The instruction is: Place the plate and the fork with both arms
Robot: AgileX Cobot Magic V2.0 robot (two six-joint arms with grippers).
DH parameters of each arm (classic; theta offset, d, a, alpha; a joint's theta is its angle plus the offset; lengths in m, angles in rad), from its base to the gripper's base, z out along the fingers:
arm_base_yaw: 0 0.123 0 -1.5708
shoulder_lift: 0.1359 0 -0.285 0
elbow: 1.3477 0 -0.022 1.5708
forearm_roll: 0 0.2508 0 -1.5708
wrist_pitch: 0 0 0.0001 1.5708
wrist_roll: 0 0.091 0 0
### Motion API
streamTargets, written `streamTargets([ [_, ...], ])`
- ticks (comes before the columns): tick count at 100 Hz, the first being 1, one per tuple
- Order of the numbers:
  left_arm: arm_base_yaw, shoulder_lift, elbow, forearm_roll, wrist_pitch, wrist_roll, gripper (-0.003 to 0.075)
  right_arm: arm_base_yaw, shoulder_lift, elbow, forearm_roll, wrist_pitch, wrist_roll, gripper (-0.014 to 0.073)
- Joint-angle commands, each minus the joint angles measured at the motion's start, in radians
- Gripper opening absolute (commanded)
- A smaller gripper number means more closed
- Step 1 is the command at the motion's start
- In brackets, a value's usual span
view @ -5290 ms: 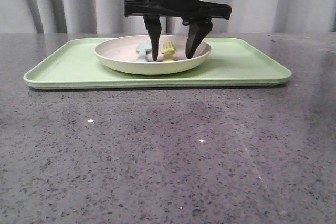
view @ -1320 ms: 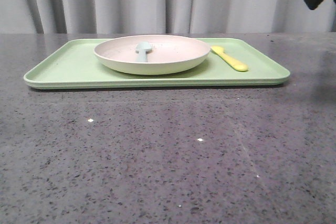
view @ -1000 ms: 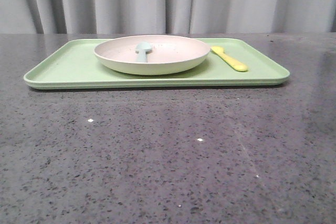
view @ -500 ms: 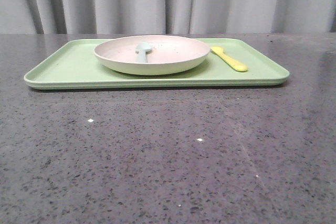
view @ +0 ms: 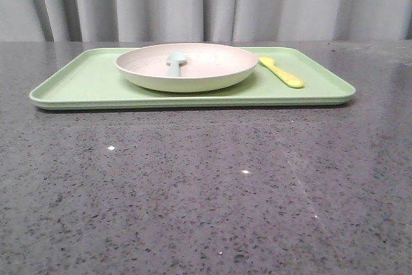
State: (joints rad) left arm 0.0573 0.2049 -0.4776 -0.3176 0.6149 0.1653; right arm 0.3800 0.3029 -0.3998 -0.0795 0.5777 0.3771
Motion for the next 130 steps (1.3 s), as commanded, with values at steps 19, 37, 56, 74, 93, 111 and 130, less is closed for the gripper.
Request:
streamTargets([
  [19,0.000,0.011,-0.026,-0.020,-0.080,0.003,-0.0020,-0.002,0.006,-0.024,-0.021,-0.084,-0.006,-0.0068],
  [37,0.000,0.011,-0.026,-0.020,-0.080,0.003,-0.0020,-0.002,0.006,-0.024,-0.021,-0.084,-0.006,-0.0068],
  [56,0.000,0.011,-0.026,-0.020,-0.080,0.003,-0.0020,-0.002,0.006,-0.024,-0.021,-0.084,-0.006,-0.0068],
  [74,0.000,0.011,-0.001,-0.017,-0.086,0.003,-0.0020,-0.002,0.006,-0.024,-0.021,-0.084,-0.006,-0.0068],
  [93,-0.023,-0.001,0.074,-0.001,-0.193,0.003,-0.0020,-0.002,0.006,-0.024,-0.021,-0.084,-0.006,-0.0068],
  [111,-0.049,-0.050,0.197,0.043,-0.444,-0.007,-0.0020,-0.002,0.006,-0.024,-0.021,-0.085,-0.006,-0.0068],
  [130,-0.049,-0.118,0.328,0.170,-0.547,-0.134,-0.0020,-0.002,0.006,-0.024,-0.021,-0.085,-0.006,-0.0068],
])
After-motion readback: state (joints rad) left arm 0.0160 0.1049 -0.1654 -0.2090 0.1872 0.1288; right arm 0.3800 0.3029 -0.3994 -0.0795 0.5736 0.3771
